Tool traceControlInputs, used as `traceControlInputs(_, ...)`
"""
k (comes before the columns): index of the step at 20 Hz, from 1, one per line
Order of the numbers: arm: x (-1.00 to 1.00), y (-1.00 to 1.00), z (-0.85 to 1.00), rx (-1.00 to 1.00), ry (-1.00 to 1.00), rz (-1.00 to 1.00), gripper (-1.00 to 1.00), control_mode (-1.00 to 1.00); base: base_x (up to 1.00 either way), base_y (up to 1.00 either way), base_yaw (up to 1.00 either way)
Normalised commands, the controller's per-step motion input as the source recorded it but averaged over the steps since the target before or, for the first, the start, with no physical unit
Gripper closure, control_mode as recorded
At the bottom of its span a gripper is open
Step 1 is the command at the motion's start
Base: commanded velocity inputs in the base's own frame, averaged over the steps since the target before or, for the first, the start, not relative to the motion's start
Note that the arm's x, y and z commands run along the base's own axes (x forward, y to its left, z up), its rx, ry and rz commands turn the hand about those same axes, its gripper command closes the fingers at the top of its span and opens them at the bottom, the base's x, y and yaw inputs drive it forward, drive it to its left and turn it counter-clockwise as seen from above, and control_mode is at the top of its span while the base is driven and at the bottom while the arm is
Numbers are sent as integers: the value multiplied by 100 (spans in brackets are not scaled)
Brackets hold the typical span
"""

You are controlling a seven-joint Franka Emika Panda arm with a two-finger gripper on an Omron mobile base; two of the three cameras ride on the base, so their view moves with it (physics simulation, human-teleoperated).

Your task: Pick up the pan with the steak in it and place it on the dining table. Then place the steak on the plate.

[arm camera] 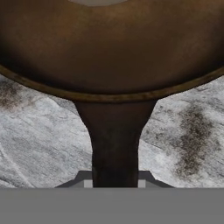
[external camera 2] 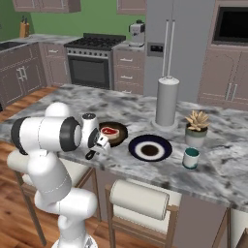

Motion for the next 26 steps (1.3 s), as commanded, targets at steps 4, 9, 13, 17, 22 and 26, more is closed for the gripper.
traceControlInputs(4, 0, 0, 0, 0, 0, 0, -100, -100, 0, 0, 0)
traceControlInputs(9, 0, 0, 0, 0, 0, 0, -100, -100, 0, 0, 0)
traceControlInputs(13, 5, 0, 9, 0, 0, -1, -100, -100, 0, 0, 0)
traceControlInputs(17, 0, 0, 30, 0, 0, -2, -100, -100, 0, 0, 0)
traceControlInputs(22, 0, 0, 48, 0, -2, -3, -100, -100, 0, 0, 0)
traceControlInputs(26, 0, 0, 56, 1, -5, -4, -100, -100, 0, 0, 0)
